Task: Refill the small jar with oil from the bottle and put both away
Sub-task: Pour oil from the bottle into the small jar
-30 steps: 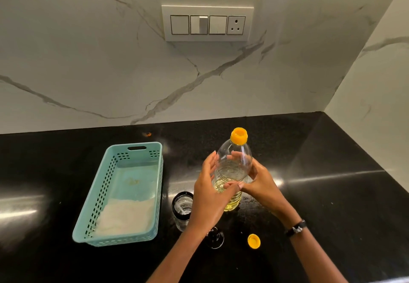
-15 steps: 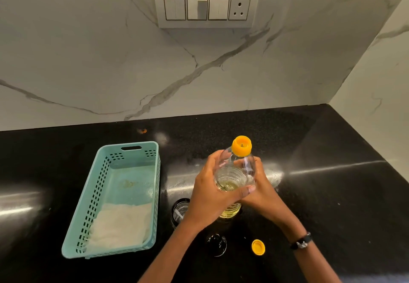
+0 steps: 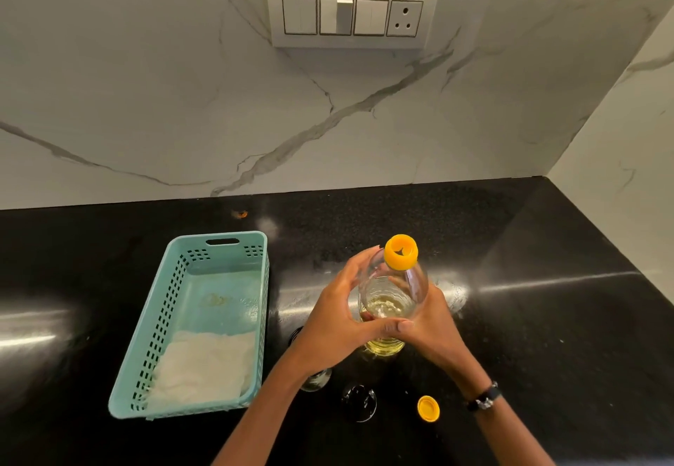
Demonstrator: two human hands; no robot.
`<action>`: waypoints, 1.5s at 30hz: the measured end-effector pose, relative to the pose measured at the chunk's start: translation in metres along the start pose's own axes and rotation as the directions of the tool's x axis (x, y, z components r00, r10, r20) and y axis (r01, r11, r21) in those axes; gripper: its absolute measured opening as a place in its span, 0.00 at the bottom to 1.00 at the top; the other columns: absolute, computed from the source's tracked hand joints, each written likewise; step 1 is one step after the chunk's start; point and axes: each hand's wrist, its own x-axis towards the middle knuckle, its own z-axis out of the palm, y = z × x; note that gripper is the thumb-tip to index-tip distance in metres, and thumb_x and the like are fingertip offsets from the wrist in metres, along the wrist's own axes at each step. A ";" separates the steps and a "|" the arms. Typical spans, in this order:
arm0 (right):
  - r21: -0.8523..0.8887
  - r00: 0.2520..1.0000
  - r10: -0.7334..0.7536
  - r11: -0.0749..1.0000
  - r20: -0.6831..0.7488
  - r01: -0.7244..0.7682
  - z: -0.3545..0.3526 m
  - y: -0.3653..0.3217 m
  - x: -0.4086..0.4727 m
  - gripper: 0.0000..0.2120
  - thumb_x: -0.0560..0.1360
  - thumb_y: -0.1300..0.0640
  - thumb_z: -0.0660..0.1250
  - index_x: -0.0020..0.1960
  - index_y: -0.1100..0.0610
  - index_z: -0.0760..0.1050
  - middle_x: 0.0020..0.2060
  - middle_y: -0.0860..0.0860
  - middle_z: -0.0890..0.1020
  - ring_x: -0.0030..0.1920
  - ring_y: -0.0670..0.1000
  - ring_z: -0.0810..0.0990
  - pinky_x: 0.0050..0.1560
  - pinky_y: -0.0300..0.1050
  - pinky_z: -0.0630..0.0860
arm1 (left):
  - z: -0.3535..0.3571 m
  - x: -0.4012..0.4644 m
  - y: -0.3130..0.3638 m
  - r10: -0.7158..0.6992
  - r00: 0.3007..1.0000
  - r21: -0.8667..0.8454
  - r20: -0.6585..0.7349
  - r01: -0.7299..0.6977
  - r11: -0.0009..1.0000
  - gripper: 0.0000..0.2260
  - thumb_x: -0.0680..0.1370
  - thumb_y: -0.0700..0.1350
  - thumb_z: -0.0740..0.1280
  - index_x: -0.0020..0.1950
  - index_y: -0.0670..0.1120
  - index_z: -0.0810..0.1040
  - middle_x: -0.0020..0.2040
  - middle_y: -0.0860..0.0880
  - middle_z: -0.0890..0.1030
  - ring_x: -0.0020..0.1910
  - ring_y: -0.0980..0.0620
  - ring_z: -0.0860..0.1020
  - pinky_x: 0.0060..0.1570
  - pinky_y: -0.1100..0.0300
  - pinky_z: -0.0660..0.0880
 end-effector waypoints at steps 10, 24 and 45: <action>-0.295 0.990 -0.142 0.946 0.000 0.136 -0.006 -0.006 -0.005 0.34 0.61 0.54 0.81 0.63 0.51 0.70 0.57 0.44 0.78 0.60 0.44 0.76 0.60 0.40 0.73 | -0.018 -0.050 -0.017 -0.013 0.975 0.163 -0.221 0.050 0.985 0.39 0.64 0.62 0.76 0.71 0.65 0.62 0.70 0.62 0.68 0.70 0.60 0.66 0.70 0.50 0.66; -0.740 0.957 -0.246 0.613 0.154 0.277 -0.014 0.015 -0.007 0.38 0.57 0.54 0.82 0.64 0.61 0.73 0.56 0.54 0.80 0.57 0.54 0.77 0.59 0.45 0.69 | -0.014 -0.085 -0.067 -0.108 0.938 0.236 -0.331 0.193 0.953 0.35 0.69 0.53 0.76 0.72 0.56 0.65 0.68 0.58 0.71 0.67 0.59 0.70 0.67 0.56 0.69; -0.896 0.924 -0.287 0.292 0.252 0.335 -0.027 0.021 0.008 0.38 0.54 0.54 0.83 0.61 0.59 0.75 0.53 0.54 0.81 0.56 0.56 0.78 0.58 0.52 0.72 | 0.004 -0.063 -0.074 -0.067 0.880 0.151 -0.470 0.156 0.976 0.35 0.63 0.51 0.81 0.67 0.53 0.71 0.57 0.63 0.77 0.58 0.62 0.76 0.59 0.69 0.72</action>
